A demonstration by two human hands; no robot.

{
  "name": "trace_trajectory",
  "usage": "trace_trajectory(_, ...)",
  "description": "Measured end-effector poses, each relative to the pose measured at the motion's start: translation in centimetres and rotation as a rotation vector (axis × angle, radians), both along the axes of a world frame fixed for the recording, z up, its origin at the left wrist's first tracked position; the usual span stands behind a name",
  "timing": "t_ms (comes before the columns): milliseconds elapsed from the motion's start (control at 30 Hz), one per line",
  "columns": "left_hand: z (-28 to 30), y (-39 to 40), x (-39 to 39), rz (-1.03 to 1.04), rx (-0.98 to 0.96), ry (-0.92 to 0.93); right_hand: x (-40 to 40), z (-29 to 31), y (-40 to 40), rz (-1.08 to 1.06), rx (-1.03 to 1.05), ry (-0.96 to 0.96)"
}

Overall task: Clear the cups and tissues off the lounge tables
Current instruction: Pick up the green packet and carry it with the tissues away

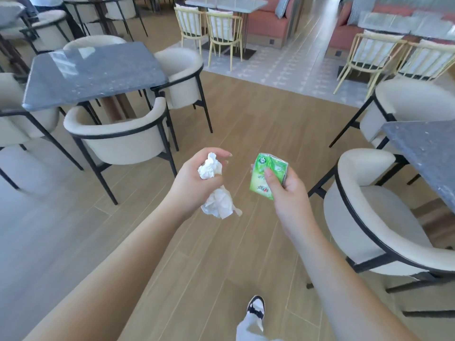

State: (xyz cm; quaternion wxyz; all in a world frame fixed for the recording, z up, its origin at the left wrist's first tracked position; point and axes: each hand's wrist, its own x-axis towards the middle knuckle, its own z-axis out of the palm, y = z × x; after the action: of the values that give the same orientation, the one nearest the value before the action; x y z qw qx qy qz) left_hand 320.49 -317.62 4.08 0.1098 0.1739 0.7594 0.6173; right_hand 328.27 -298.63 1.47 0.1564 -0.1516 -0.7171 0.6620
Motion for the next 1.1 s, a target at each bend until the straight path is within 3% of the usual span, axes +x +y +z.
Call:
trace_trajectory(433,1.8,15.6,-18.3,0.050,-0.015,0.037,-19.2,0.7,15.6,0.066,0.081,0.004)
trace_trajectory(833,-0.8,21.5,-35.0,0.089,-0.061,0.061,-37.1,-1.7,23.1,0.093,0.082,-0.034)
trace_trajectory(1100,0.9,24.2,-52.1,0.120,-0.029,0.101,-51.1,-1.9,27.5,0.045,0.104,-0.100)
